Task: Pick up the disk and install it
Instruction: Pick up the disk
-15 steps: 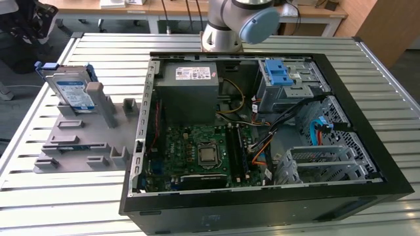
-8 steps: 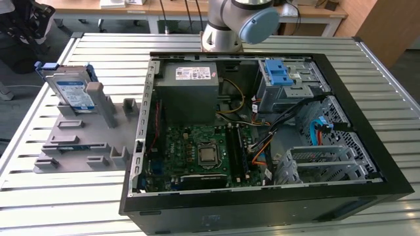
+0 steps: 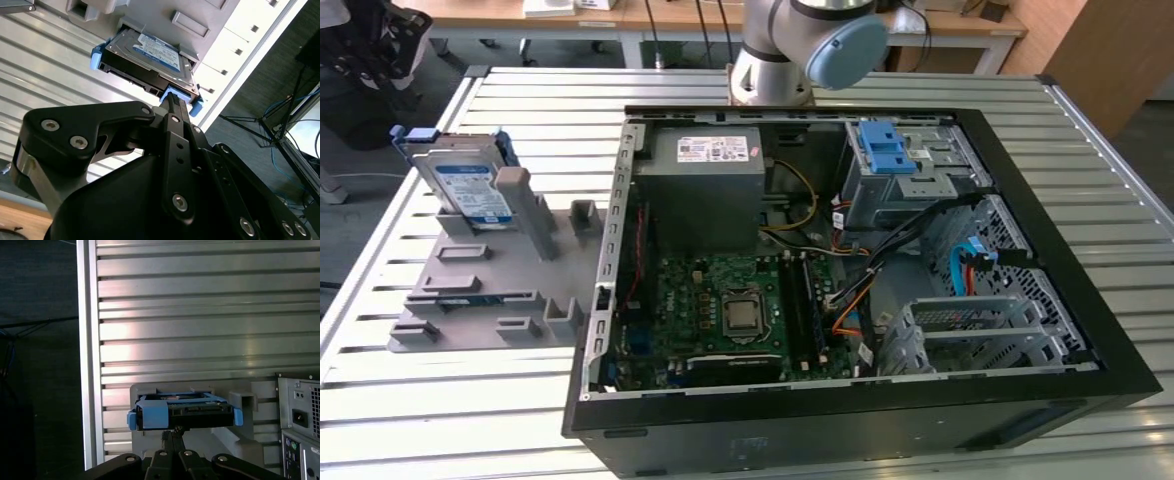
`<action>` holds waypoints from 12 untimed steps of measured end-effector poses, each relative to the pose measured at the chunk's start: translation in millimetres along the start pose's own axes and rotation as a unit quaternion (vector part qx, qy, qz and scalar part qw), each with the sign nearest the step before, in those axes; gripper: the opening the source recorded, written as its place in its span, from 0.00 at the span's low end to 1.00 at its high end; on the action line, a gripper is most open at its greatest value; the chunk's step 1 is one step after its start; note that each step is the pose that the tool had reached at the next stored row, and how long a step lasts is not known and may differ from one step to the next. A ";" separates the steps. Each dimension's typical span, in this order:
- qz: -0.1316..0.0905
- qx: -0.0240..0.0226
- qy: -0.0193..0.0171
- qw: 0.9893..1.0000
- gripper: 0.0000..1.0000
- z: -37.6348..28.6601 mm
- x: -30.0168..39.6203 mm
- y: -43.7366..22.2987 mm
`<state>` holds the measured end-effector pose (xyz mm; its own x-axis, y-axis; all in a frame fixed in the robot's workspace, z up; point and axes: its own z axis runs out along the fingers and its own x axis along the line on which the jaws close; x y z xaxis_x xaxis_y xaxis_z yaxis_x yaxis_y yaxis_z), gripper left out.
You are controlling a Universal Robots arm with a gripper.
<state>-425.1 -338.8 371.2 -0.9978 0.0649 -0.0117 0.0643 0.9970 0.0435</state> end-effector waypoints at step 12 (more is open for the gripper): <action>-0.026 0.000 0.001 1.000 0.11 0.1 0.0 0.0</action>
<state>-425.2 -338.8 371.1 -0.9998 0.0130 -0.0119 0.0125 0.9990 0.0435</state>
